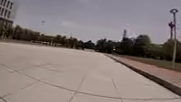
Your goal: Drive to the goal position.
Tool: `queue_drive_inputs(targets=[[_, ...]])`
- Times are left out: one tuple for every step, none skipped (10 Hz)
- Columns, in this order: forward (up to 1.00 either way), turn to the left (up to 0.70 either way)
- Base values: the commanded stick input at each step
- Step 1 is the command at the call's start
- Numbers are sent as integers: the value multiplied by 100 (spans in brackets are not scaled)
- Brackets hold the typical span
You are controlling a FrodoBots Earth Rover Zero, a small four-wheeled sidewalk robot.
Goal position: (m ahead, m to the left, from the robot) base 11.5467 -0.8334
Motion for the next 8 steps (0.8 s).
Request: queue_drive_inputs(targets=[[100, 0], [100, 0], [100, 0], [100, 0], [100, 0], [100, 0], [100, 0], [100, 0]])
